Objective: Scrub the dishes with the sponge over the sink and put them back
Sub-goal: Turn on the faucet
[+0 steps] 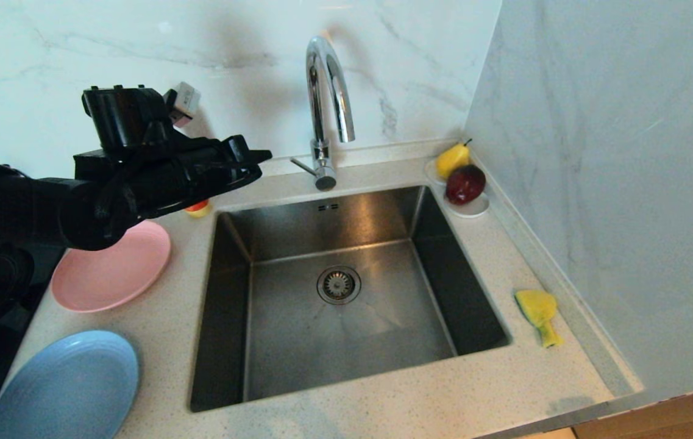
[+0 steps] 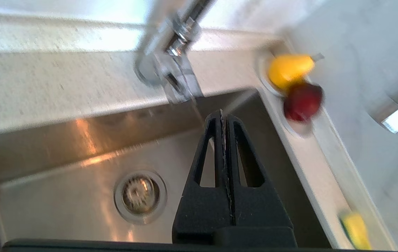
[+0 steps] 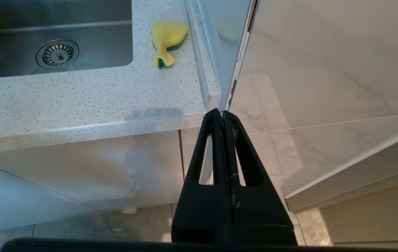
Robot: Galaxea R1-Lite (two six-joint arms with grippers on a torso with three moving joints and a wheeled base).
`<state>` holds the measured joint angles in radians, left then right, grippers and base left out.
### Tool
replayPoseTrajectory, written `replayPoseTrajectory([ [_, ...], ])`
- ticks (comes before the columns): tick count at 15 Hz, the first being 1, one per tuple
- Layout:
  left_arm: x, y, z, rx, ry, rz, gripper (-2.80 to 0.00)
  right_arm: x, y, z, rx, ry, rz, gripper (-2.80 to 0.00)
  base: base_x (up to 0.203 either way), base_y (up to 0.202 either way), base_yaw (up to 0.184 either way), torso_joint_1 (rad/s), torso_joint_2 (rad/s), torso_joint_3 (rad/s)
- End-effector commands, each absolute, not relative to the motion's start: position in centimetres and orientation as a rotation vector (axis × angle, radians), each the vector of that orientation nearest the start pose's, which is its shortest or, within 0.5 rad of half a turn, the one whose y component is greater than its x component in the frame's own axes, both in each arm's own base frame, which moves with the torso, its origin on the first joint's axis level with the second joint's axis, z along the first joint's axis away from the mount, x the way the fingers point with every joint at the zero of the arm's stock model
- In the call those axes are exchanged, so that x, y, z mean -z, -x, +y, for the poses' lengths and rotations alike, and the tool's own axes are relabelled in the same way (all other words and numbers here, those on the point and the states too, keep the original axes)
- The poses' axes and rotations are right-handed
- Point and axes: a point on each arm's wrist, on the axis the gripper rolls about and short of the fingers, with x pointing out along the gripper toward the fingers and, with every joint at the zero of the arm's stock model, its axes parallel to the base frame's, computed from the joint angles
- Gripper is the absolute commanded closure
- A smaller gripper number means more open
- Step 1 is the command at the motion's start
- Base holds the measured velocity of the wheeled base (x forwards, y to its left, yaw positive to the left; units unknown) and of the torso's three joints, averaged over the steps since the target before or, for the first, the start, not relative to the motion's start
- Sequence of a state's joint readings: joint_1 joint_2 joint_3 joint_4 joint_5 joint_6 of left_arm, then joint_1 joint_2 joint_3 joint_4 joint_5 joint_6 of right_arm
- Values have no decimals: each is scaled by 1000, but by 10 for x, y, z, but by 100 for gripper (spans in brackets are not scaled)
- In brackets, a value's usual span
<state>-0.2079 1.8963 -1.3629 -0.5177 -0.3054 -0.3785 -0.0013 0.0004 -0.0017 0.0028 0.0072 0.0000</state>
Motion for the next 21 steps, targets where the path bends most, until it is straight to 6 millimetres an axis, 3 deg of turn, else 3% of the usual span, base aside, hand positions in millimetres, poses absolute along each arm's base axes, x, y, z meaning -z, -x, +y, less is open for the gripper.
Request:
replayPoseTrajectory([
  [1,-243,-400,-94,481,374,128,0,-76,23,0,-6,0,2,0,0,0,0,0,0,0],
  [9,-229,-438,-106,407,375,94,0,-76,23,0,-6,0,2,0,0,0,0,0,0,0],
  [21,-228,-463,-117,394,377,65,0,-76,23,0,-6,0,2,0,0,0,0,0,0,0],
])
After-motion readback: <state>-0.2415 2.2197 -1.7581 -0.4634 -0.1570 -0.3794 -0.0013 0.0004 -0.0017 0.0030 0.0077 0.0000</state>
